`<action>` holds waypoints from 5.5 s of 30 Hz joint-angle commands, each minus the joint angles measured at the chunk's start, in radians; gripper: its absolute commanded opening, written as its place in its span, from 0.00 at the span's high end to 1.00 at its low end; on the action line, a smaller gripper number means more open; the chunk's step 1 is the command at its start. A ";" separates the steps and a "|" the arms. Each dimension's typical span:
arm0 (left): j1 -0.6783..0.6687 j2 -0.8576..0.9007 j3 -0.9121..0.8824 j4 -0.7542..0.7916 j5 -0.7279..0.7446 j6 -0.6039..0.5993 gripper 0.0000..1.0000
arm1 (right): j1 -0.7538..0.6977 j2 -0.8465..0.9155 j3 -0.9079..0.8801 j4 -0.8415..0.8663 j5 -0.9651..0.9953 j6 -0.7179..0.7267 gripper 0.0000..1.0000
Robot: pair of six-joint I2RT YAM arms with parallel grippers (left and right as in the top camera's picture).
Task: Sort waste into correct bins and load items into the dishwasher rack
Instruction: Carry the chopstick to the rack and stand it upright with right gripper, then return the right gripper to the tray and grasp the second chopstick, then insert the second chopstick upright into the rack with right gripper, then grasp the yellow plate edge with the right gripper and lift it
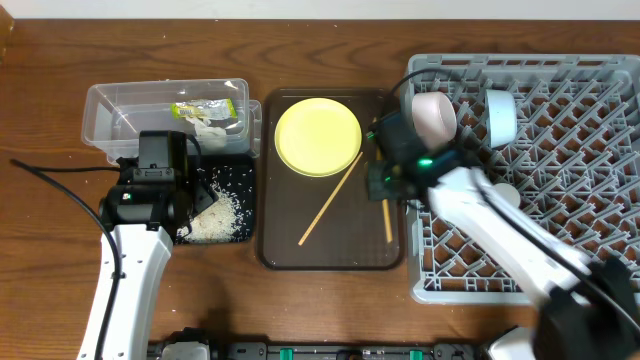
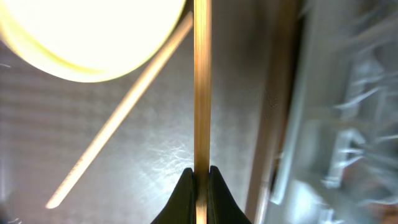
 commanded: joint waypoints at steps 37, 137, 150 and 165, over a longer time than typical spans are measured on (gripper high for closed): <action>0.006 0.002 -0.009 -0.002 -0.019 -0.009 0.23 | -0.297 -0.149 0.079 -0.098 -0.285 -0.375 0.40; 0.006 0.002 -0.009 -0.002 -0.019 -0.009 0.23 | -0.245 -0.050 0.080 0.200 -0.323 -0.327 0.36; 0.006 0.002 -0.009 -0.002 -0.019 -0.009 0.23 | -0.037 0.299 0.080 0.531 -0.019 -0.239 0.31; 0.006 0.002 -0.009 -0.002 -0.019 -0.009 0.23 | -0.011 0.473 0.081 0.546 -0.013 -0.079 0.80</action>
